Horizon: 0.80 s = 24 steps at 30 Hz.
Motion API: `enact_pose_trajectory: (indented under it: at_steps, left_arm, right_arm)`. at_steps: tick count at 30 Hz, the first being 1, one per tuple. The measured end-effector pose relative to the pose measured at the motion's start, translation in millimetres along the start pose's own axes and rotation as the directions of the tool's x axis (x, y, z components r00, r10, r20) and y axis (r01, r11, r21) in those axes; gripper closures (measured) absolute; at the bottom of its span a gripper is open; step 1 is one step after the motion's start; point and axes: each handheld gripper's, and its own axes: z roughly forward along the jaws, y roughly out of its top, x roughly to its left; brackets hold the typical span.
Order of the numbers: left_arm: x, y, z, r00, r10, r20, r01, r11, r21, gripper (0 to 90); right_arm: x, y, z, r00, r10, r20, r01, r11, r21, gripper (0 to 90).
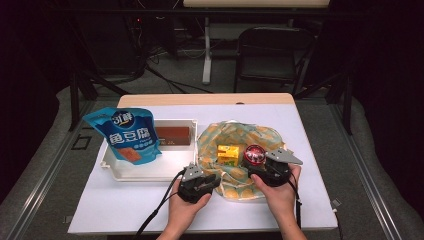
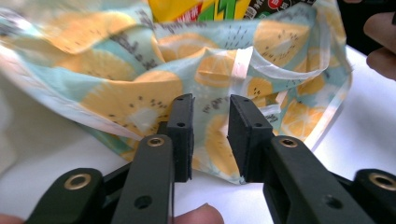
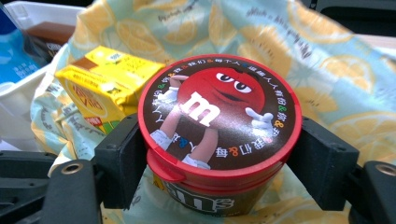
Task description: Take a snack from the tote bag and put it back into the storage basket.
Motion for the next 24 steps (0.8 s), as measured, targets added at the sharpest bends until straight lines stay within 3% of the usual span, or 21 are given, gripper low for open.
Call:
enact_pose_trajectory:
  at_steps: [4, 8, 9, 10, 12, 14, 19, 20, 23, 24]
  left_arm:
    - [0.1, 6.4, -12.0, 0.9999, 0.016, 0.004, -0.015, 0.9994, -0.031, 60.9]
    - [-2.2, 12.0, -17.6, 0.9994, 0.035, 0.001, -0.035, 0.9965, -0.076, 45.4]
    - [-2.4, 14.3, -19.1, 0.9990, 0.045, 0.000, -0.045, 0.9966, -0.069, 41.7]
    - [-4.0, 15.2, -18.2, 0.9988, 0.046, -0.016, -0.047, 0.9950, -0.088, 37.7]
    - [-4.7, 18.0, -18.5, 0.9987, 0.050, 0.008, -0.049, 0.9950, -0.087, 34.3]
    - [-8.2, 20.7, -15.9, 0.9985, 0.054, -0.006, -0.054, 0.9940, -0.095, 32.0]
    - [-20.3, 28.9, -9.4, 0.9935, 0.112, 0.018, -0.110, 0.9901, -0.087, 24.3]
    - [-23.0, 29.6, -7.5, 0.9927, 0.120, -0.008, -0.120, 0.9883, -0.094, 21.2]
    - [-27.8, 32.9, -3.3, 0.9918, 0.127, 0.013, -0.126, 0.9882, -0.088, 16.9]
    - [-30.1, 33.6, -1.3, 0.9909, 0.135, 0.002, -0.134, 0.9866, -0.093, 16.2]
  right_arm:
    - [-0.9, 5.2, -6.1, 1.0000, -0.002, -0.001, 0.002, 1.000, -0.014, 25.4]
    - [-1.2, 10.4, -11.9, 0.9999, 0.002, -0.011, -0.003, 1.000, -0.021, 25.4]
    - [-0.9, 11.8, -13.4, 0.9999, 0.002, -0.013, -0.002, 1.000, -0.022, 25.4]
    - [0.0, 13.3, -14.8, 0.9999, 0.003, -0.013, -0.003, 1.000, -0.028, 25.4]
    - [1.2, 15.5, -17.5, 0.9998, -0.005, -0.018, 0.005, 1.000, -0.027, 25.4]
    - [3.2, 17.5, -20.3, 0.9996, -0.011, -0.026, 0.010, 0.999, -0.033, 25.4]
    - [7.7, 21.3, -27.1, 0.9989, -0.023, -0.042, 0.021, 0.999, -0.032, 25.5]
    - [8.7, 21.7, -28.3, 0.9986, -0.027, -0.046, 0.026, 0.999, -0.032, 25.5]
    - [10.8, 22.3, -30.8, 0.9979, -0.039, -0.052, 0.038, 0.999, -0.030, 25.5]
    - [11.4, 22.4, -31.6, 0.9978, -0.039, -0.053, 0.038, 0.999, -0.029, 25.5]
